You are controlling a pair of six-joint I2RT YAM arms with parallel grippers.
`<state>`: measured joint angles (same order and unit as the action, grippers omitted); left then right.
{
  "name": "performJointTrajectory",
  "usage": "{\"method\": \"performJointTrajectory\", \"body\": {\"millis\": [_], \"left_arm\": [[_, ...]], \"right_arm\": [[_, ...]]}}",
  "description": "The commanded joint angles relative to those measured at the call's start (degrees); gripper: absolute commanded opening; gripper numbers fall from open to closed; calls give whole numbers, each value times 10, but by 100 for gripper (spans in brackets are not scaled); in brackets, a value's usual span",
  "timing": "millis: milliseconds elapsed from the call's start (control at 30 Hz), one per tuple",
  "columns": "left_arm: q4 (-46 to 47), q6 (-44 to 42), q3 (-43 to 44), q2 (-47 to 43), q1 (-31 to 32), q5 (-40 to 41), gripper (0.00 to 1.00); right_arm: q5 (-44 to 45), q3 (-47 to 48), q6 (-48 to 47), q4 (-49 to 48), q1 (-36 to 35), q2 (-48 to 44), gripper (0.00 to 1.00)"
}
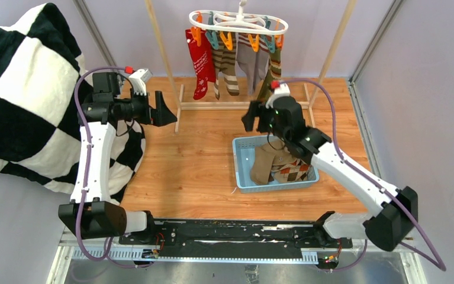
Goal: Remove the socks clipped to the hanger
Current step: Remove the sock from the hanger.
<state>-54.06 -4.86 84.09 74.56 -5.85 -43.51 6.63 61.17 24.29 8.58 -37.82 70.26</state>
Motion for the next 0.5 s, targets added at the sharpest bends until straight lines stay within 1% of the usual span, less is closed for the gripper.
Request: {"method": "performJointTrajectory", "body": {"millis": [0, 67, 133, 233, 333, 467], "left_arm": [[4, 21, 10, 4, -15, 11, 100], [4, 24, 4, -2, -17, 27, 100], [4, 22, -4, -10, -19, 36, 100], [4, 22, -10, -18, -22, 45, 100], [4, 26, -13, -25, -23, 41, 100], [4, 36, -18, -36, -23, 26, 100]], "right_arm": [[67, 118, -78, -38, -42, 99, 81], [73, 178, -113, -66, -58, 149, 82], [88, 219, -152, -118, -77, 191, 83], [137, 255, -218, -227, -107, 248, 84], [177, 292, -285, -330, -119, 318, 87], [215, 393, -336, -353, -119, 413, 87]]}}
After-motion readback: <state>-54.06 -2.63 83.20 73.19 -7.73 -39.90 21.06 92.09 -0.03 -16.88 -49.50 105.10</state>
